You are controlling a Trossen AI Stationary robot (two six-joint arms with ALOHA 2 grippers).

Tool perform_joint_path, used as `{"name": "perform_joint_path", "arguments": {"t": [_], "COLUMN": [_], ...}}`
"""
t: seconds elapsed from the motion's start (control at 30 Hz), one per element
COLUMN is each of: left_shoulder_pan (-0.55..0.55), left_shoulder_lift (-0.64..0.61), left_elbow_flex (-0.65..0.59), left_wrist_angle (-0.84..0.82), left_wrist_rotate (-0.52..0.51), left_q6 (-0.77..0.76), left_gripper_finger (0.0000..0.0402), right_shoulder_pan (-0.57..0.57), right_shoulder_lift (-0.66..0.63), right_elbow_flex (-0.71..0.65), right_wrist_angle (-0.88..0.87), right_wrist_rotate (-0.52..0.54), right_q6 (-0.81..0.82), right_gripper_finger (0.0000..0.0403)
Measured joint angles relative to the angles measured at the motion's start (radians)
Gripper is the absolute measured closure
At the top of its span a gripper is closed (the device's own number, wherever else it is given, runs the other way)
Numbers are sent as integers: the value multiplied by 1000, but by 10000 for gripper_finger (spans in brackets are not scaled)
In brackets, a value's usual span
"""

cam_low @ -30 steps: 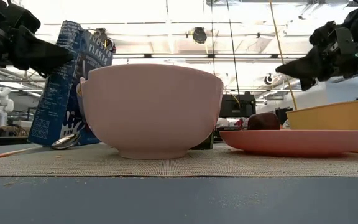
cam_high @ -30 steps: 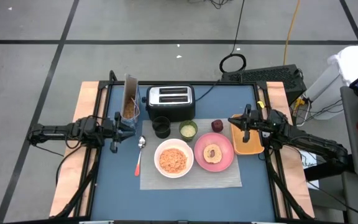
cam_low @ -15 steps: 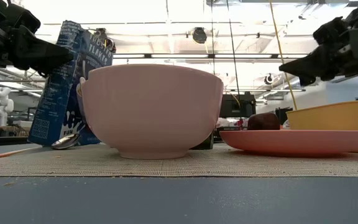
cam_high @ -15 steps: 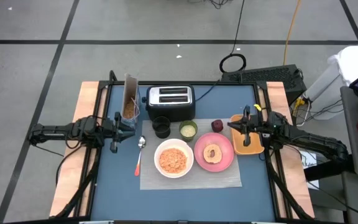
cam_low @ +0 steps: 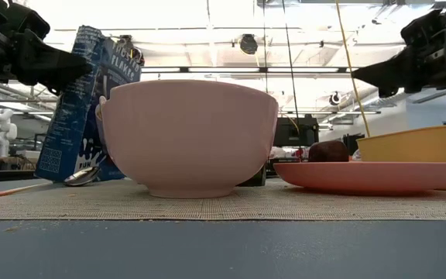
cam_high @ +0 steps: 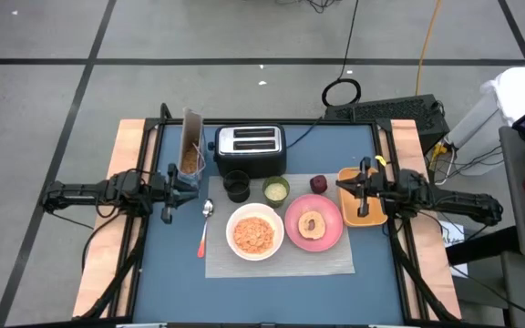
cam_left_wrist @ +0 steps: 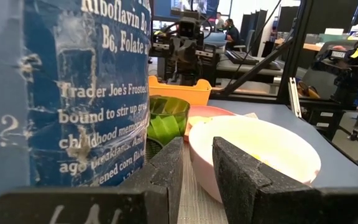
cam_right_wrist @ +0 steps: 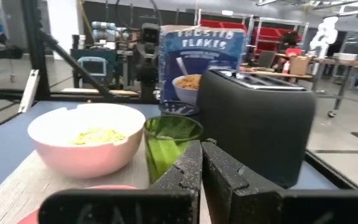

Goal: Arrange a breakfast setting
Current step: Return to Home Position

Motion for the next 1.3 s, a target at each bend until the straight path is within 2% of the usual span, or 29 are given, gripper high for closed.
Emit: {"name": "perform_joint_path", "arguments": {"t": [0.23,0.63,1.3], "left_shoulder_pan": [0,0,0], "left_shoulder_lift": [0,0,0], "left_elbow_flex": [0,2,3], "left_wrist_angle": [0,0,1], "left_wrist_rotate": [0,2,3], "left_q6": [0,0,0], "left_gripper_finger": [307,307,307], "right_shoulder_pan": [60,60,60], "right_shoulder_lift": [0,9,10], "right_elbow_flex": [0,0,0], "right_wrist_angle": [-24,86,94], "right_wrist_rotate": [8,9,9], "right_q6": [-2,1,2], "right_gripper_finger": [401,401,401]}}
